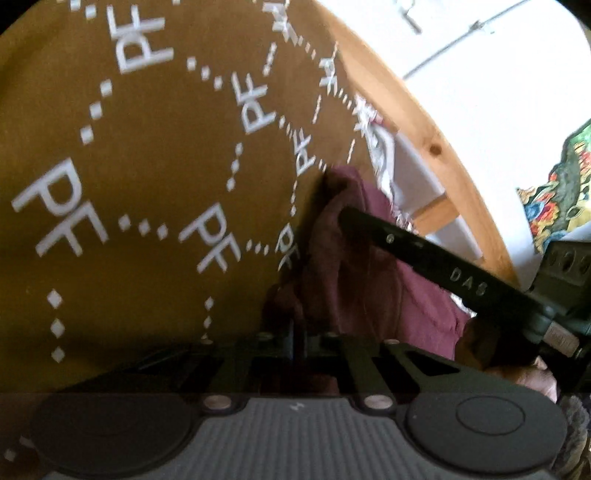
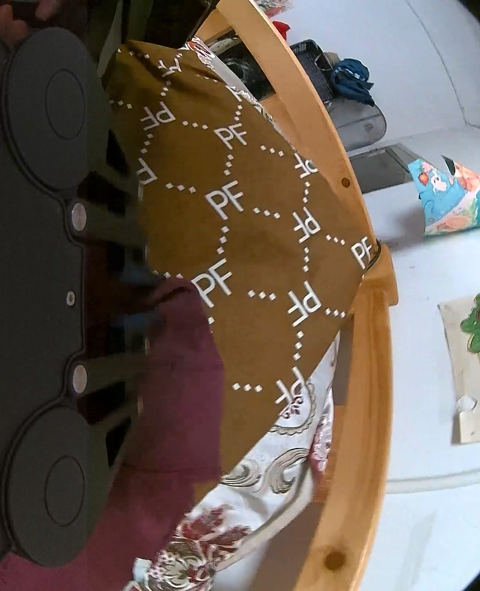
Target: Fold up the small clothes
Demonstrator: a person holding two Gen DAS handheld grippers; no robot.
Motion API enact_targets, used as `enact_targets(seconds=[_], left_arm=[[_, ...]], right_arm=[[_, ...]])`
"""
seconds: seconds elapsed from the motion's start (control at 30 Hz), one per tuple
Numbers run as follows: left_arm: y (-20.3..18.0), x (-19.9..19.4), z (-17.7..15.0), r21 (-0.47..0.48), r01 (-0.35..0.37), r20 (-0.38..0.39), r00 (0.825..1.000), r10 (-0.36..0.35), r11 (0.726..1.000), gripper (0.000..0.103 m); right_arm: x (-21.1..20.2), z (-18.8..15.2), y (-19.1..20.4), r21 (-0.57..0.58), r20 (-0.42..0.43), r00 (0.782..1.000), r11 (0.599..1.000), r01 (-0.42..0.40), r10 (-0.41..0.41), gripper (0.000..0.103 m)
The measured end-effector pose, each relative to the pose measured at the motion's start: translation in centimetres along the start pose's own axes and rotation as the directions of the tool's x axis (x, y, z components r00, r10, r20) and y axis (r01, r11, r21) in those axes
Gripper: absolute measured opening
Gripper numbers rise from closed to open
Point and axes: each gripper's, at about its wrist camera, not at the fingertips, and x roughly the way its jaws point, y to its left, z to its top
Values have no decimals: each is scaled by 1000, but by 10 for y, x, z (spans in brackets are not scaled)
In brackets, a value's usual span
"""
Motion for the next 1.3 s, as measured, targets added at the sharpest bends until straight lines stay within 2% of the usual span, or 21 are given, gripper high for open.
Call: enact_targets(seconds=[0.07, 0.17, 0.27, 0.37, 0.43, 0.47, 0.5, 0.53, 0.57, 0.6, 0.63, 0.67, 0.7, 0.8, 0.9, 1.0, 1.17, 1.3], left_arm=[[-3, -13, -5, 24, -23, 88, 996, 21, 999, 2], [-3, -34, -12, 14, -43, 214, 976, 39, 999, 1], [-4, -40, -16, 11, -91, 269, 959, 85, 996, 1], [0, -33, -16, -16, -128, 234, 964, 128, 992, 2], [7, -27, -16, -59, -128, 193, 972, 137, 990, 3], [9, -26, -16, -70, -133, 185, 972, 144, 989, 4], [8, -25, -17, -62, -138, 180, 973, 147, 989, 5], [5, -25, -18, -43, -147, 184, 971, 152, 988, 7], [0, -27, -20, -16, -164, 199, 966, 164, 986, 12], [-6, -25, -18, 7, -179, 212, 962, 174, 984, 28], [-11, -25, -20, 35, -186, 221, 960, 174, 982, 39], [-16, -27, -23, 60, -182, 227, 960, 164, 981, 59], [-19, -31, -25, 84, -177, 233, 960, 154, 981, 72], [-36, -33, -37, 175, -206, 238, 958, 162, 963, 86], [-48, -31, -47, 248, -216, 205, 965, 167, 944, 91], [-54, -36, -62, 297, -250, 166, 964, 208, 921, 95], [-55, -45, -93, 369, -339, 136, 941, 310, 865, 96], [-54, -58, -116, 372, -380, 90, 923, 374, 847, 96]], right_arm=[[-6, 0, 2, -20, 48, 999, 1000, 9, -8, 3], [-12, 8, 3, -15, 118, 992, 999, 34, -32, 3], [-9, 17, 4, -10, 147, 989, 999, 35, -33, 2], [4, 18, 11, -32, 132, 990, 998, 47, -42, 2], [11, 16, 13, -39, 95, 994, 998, 53, -49, 5], [8, 14, 13, -39, 88, 994, 997, 64, -60, 10], [2, 11, 12, -43, 90, 994, 996, 74, -70, 22], [-7, 7, 12, -50, 92, 993, 995, 83, -79, 28], [-16, 3, 11, -56, 88, 992, 994, 99, -94, 38], [-30, -4, 8, -65, 82, 991, 992, 112, -107, 47], [-44, -12, 7, -75, 77, 990, 989, 124, -118, 51], [-58, -20, 4, -85, 72, 987, 986, 146, -140, 62], [-74, -32, 2, -91, 67, 983, 980, 176, -170, 70], [-117, -72, -5, -70, 24, 972, 970, 235, -234, 79], [-150, -115, -5, -58, -41, 952, 951, 302, -305, 85], [-174, -159, 6, -84, -90, 919, 923, 376, -383, 89], [-200, -217, 22, -92, -142, 854, 866, 492, -500, 95], [-213, -247, 30, -90, -165, 809, 825, 557, -564, 100]])
